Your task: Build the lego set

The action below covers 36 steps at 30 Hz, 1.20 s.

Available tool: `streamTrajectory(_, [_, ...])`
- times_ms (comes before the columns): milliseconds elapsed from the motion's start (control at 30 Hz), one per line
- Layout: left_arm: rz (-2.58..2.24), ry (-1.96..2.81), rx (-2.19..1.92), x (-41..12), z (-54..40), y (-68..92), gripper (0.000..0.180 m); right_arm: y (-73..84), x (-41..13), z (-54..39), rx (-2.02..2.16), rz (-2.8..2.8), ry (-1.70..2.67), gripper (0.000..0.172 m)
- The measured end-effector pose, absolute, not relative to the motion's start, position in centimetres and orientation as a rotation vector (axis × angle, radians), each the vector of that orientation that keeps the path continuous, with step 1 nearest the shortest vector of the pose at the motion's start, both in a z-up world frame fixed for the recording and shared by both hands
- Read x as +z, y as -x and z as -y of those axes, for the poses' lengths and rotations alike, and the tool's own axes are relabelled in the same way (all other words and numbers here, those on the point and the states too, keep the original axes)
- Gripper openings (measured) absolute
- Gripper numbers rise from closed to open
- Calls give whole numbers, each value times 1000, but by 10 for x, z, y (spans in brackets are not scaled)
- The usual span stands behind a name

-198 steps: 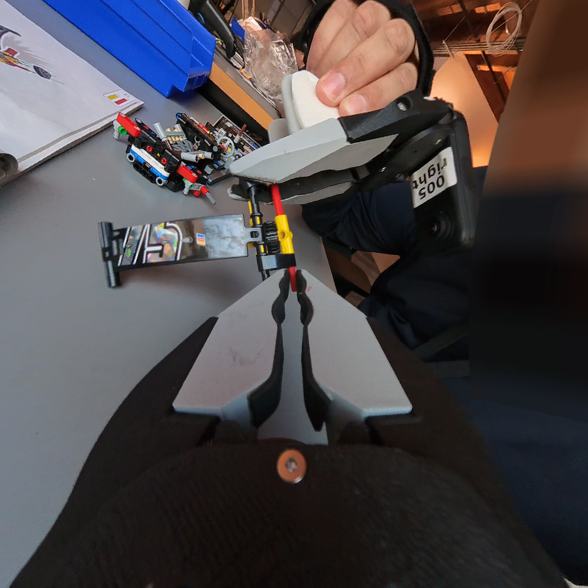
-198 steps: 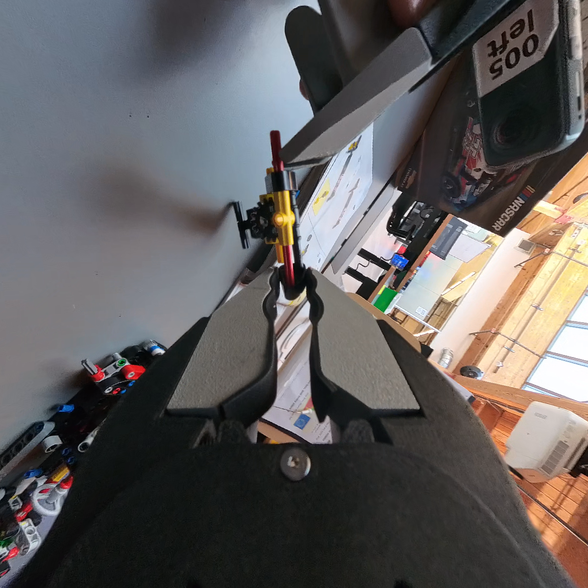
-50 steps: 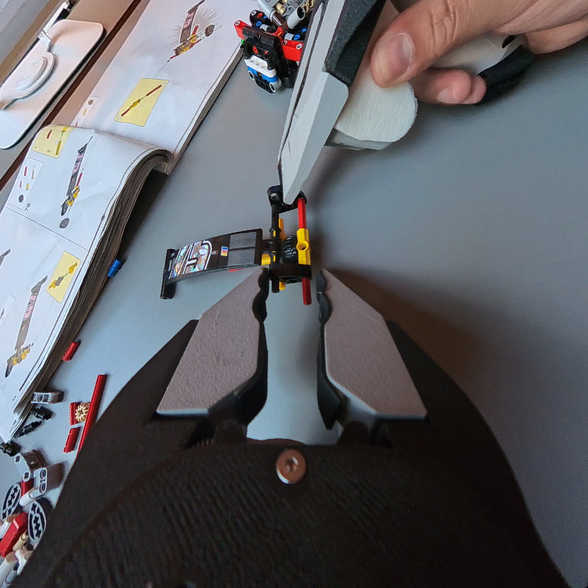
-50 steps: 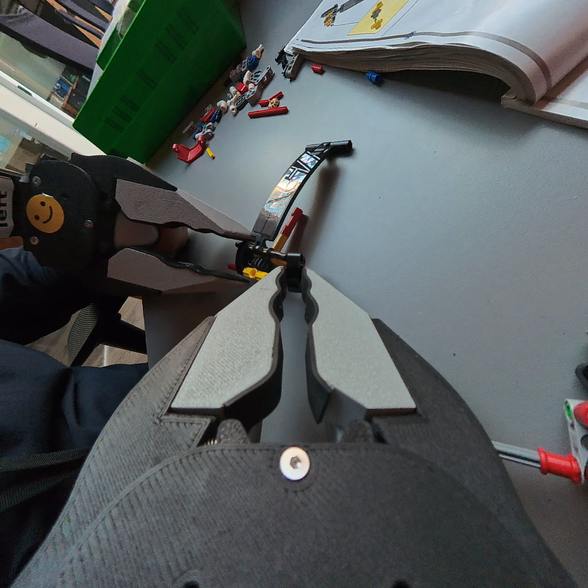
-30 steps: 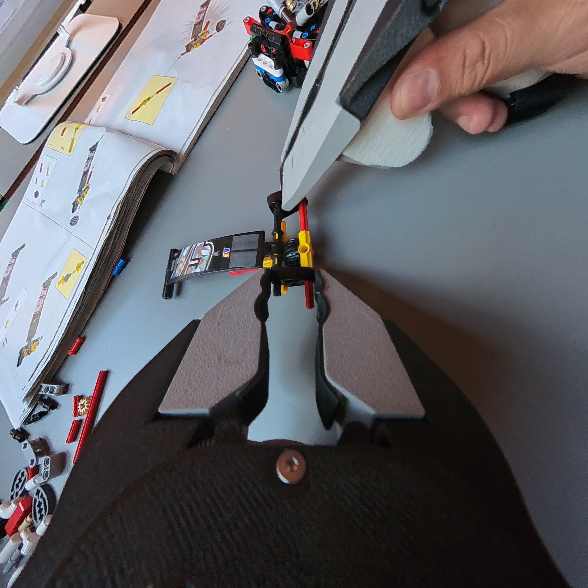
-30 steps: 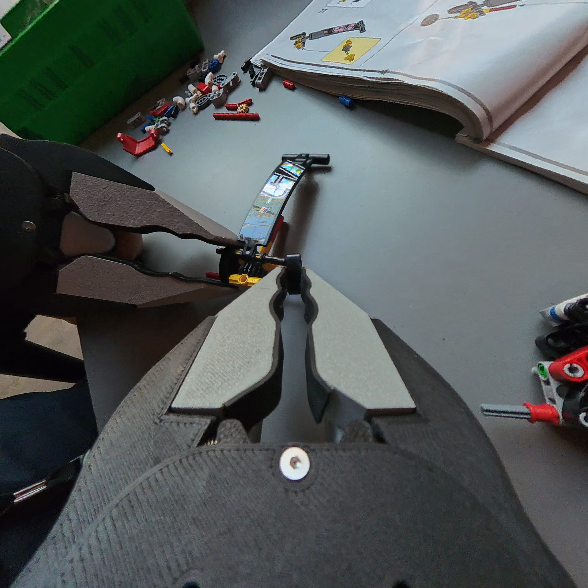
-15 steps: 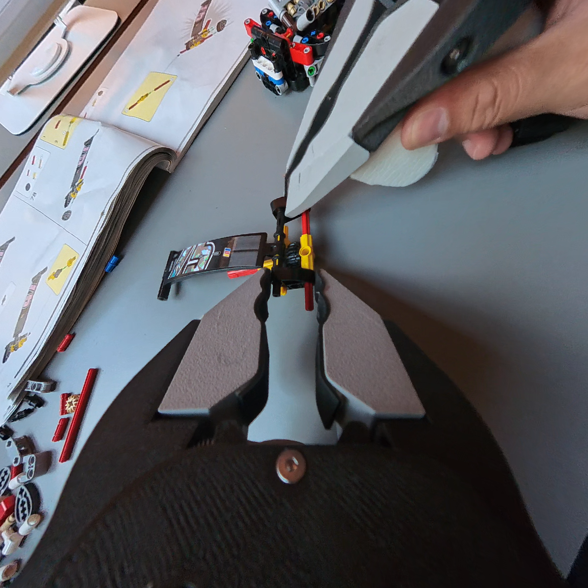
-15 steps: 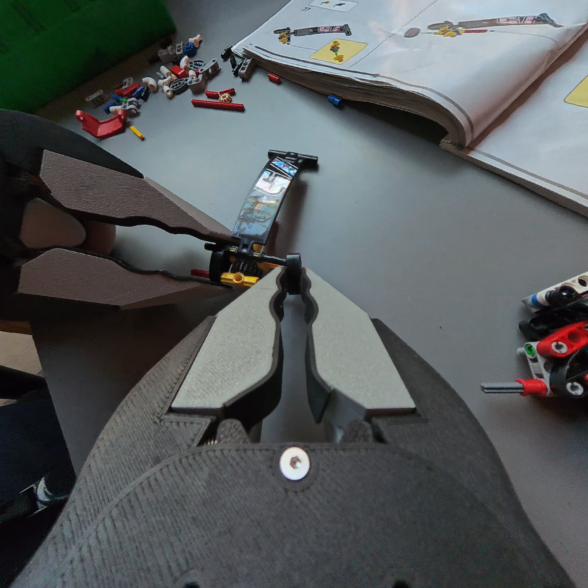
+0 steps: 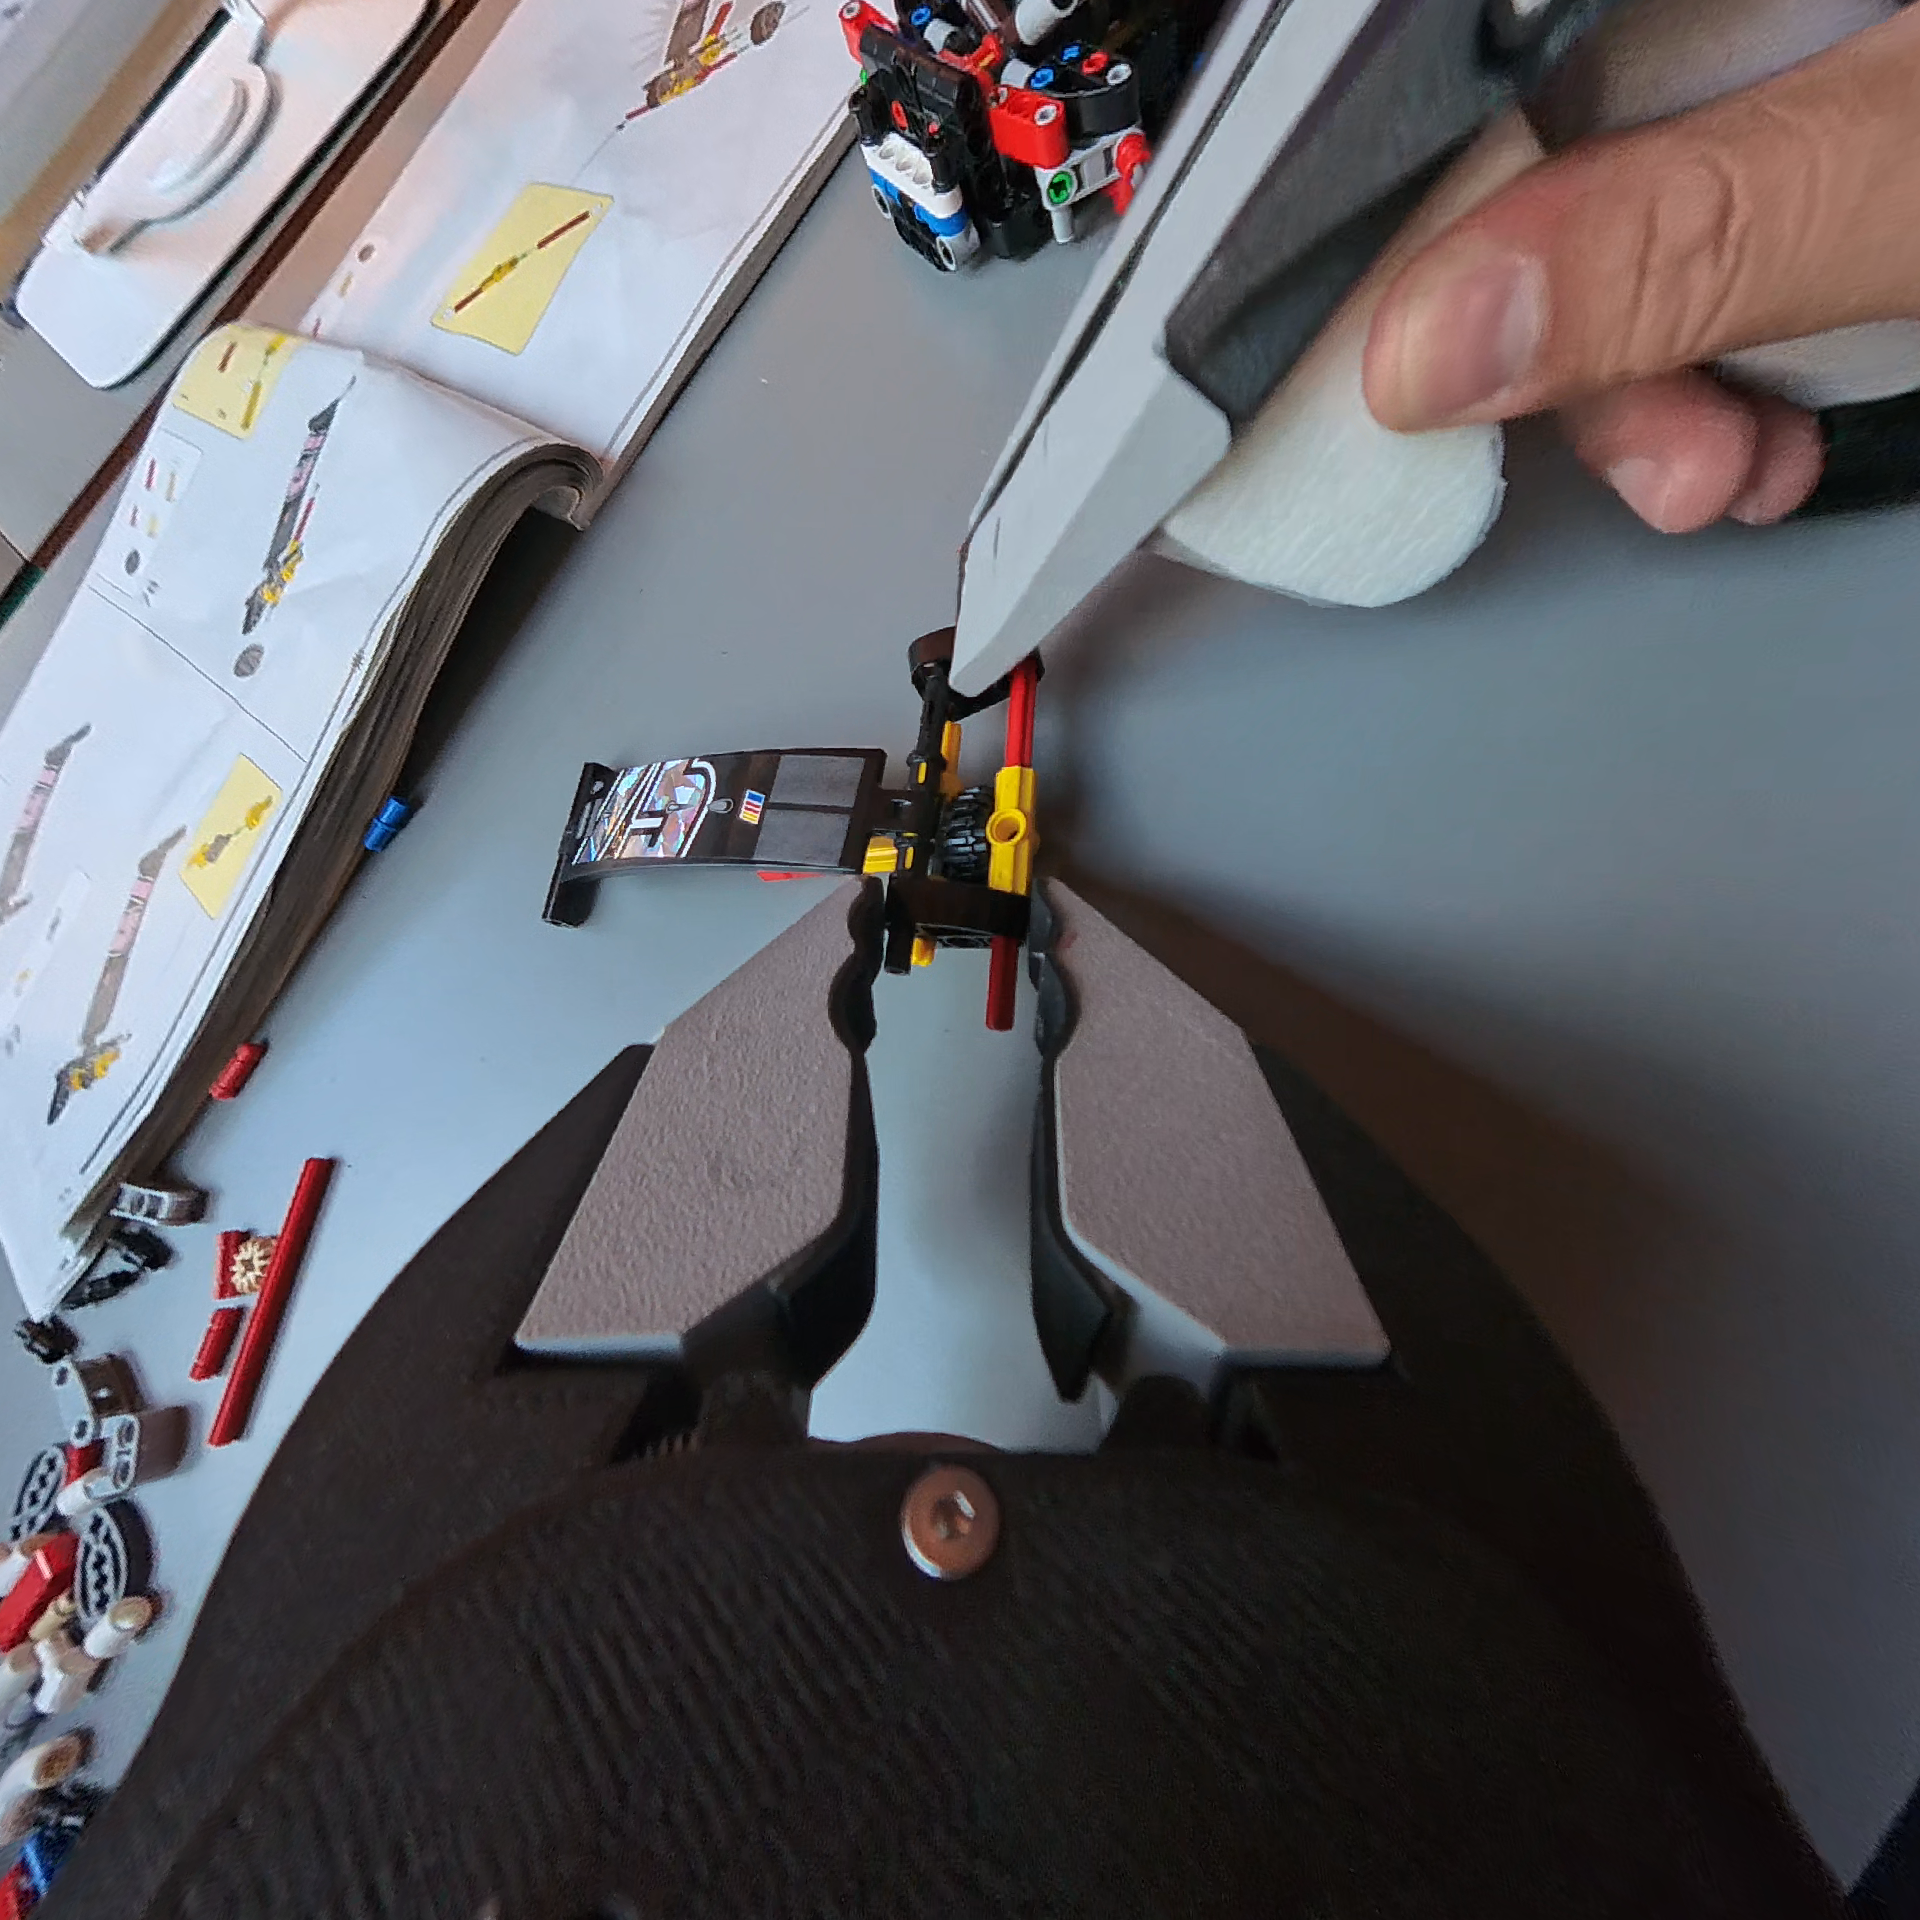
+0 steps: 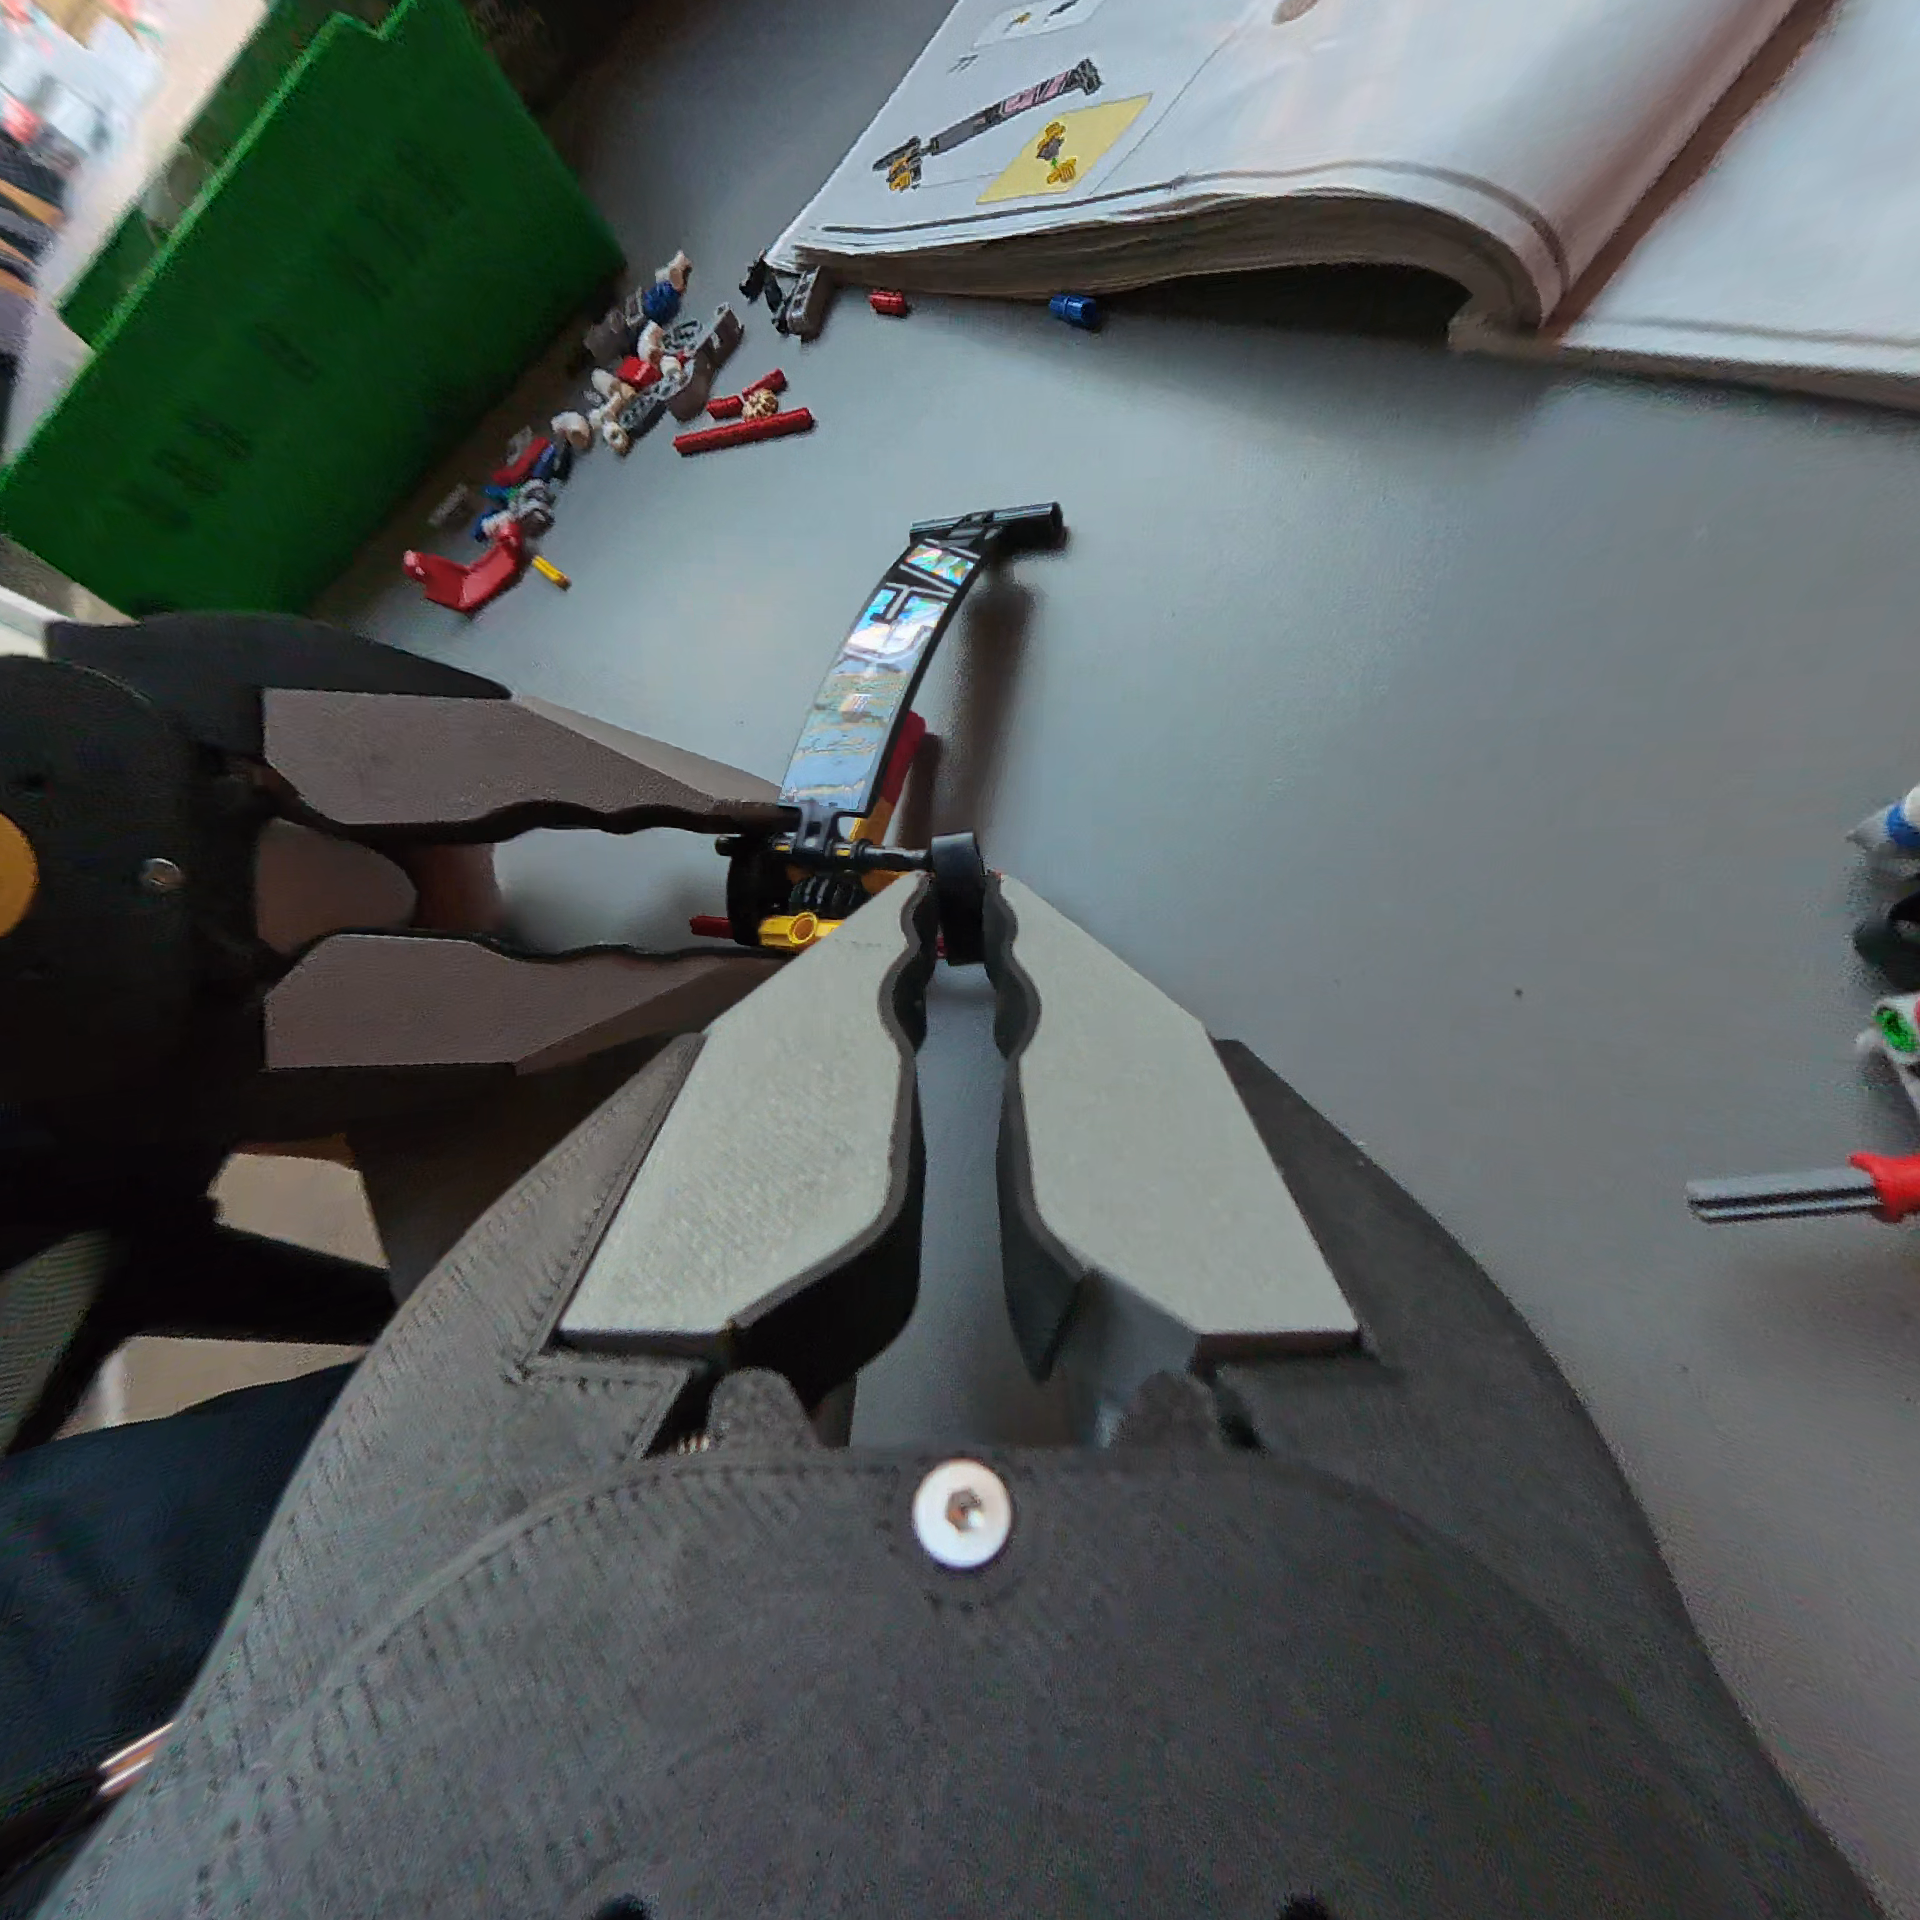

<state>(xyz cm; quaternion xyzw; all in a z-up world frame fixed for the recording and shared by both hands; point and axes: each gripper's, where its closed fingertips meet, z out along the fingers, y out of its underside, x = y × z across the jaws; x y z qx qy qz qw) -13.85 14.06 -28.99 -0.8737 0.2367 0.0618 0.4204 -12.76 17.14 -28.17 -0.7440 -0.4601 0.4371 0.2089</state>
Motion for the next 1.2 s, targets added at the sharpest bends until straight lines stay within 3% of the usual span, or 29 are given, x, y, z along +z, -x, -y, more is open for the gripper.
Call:
streamTrajectory(167, [-540, 2200, 138, -289, -143, 141, 26, 128, -278, -172, 1418, 1187, 2123, 5])
streamTrajectory(767, [-284, 2239, 14, -285, -149, 147, 26, 139, -280, -183, 900, 1167, 2022, 5])
streamTrajectory(967, [-285, 2251, -15, -287, -144, 144, 25, 140, -281, -183, 994, 1107, 2089, 5])
streamTrajectory(1067, [-310, 2262, -19, -289, -144, 141, 38, 140, -281, -182, 1003, 1112, 2085, 5])
streamTrajectory(1200, [-312, 2240, -18, -286, -146, 141, 41, 141, -280, -181, 1017, 1118, 2082, 5])
